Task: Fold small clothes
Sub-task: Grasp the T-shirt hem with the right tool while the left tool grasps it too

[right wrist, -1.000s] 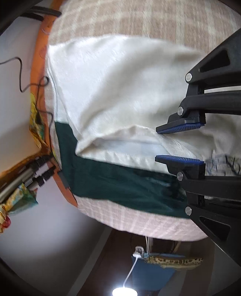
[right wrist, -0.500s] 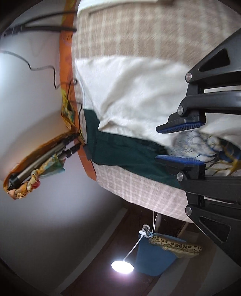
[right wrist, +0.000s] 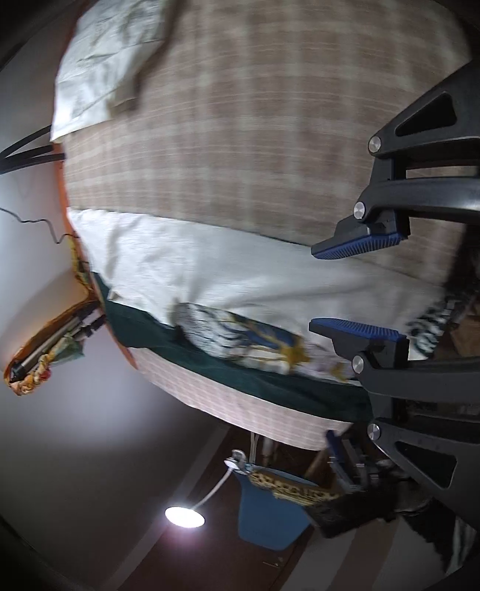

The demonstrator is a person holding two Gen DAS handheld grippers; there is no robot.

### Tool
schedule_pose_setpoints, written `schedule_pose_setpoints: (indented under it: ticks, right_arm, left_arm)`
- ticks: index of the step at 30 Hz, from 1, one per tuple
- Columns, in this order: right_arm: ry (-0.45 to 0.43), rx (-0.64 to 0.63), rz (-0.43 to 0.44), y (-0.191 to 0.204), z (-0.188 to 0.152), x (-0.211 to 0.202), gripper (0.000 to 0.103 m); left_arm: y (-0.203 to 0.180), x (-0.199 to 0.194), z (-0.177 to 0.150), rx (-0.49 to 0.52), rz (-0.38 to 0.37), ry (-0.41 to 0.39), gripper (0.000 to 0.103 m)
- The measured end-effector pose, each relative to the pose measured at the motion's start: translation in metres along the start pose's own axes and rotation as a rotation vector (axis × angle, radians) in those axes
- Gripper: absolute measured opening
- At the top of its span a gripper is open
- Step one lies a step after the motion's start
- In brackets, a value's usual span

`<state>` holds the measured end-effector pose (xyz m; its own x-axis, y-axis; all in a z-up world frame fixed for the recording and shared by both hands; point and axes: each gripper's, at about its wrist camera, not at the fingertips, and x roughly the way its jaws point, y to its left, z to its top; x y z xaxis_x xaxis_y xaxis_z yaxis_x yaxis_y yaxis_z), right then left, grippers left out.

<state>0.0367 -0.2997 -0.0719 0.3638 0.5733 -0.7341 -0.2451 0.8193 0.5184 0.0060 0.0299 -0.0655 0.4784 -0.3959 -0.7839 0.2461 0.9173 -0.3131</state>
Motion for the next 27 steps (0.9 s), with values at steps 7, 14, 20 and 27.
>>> schedule_pose_setpoints:
  ticks: [7,14,20,27]
  right_arm:
    - [0.125,-0.028,0.04,0.006,-0.058,0.021,0.037]
    - [0.144,-0.182,-0.021,0.023,-0.097,0.029,0.035]
    - [0.119,-0.37,-0.098,0.048,-0.105,0.031,0.035]
    - [0.135,-0.491,-0.205,0.059,-0.118,0.038,0.03]
  left_arm:
    - [0.04,0.003,-0.02,-0.152,-0.059,0.084,0.062]
    - [0.036,0.007,-0.029,-0.128,-0.052,0.096,0.062]
    - [0.025,0.014,-0.027,-0.093,-0.053,0.12,0.062]
    - [0.022,0.015,-0.027,-0.069,-0.041,0.12,0.059]
